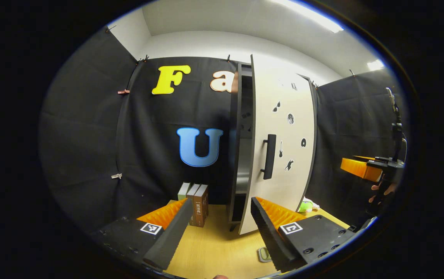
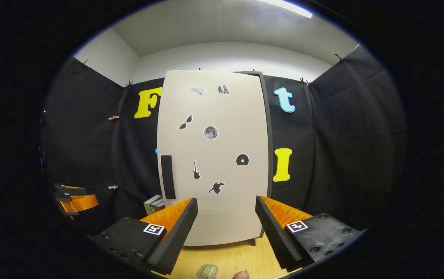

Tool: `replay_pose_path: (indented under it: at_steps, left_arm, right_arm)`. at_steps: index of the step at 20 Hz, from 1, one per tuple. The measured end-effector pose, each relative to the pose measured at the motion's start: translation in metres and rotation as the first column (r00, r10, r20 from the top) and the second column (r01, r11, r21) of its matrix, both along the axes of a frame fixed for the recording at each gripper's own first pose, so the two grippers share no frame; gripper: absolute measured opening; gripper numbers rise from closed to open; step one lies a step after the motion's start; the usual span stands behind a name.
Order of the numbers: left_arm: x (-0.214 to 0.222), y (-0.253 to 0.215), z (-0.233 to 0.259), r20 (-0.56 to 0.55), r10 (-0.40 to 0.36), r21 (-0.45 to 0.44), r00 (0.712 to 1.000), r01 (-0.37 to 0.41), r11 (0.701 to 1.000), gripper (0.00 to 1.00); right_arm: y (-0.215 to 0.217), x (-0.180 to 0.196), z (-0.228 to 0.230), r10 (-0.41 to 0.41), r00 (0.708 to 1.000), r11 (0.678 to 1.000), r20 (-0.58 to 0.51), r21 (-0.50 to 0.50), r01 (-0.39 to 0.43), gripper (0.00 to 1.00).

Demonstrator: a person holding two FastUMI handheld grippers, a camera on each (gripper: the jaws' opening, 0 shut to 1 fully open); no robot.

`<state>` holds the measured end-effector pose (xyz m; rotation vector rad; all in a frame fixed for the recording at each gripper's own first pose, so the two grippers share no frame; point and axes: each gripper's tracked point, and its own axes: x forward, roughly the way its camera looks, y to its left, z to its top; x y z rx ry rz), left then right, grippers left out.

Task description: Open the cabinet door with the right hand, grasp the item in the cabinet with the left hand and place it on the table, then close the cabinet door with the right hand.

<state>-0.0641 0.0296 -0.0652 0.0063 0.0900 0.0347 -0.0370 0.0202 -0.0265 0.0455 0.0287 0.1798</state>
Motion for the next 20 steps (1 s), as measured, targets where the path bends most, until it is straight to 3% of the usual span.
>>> replay_pose_path:
  at_steps: [20]
  left_arm:
    - [-0.0052, -0.0008, 0.0024, 0.006, 0.0, 0.014, 1.0, 0.0, 1.0, 0.95]
  right_arm:
    - [0.0026, -0.0075, 0.0012, 0.006, 1.0, 1.0, 0.01, -0.025, -0.005, 0.98]
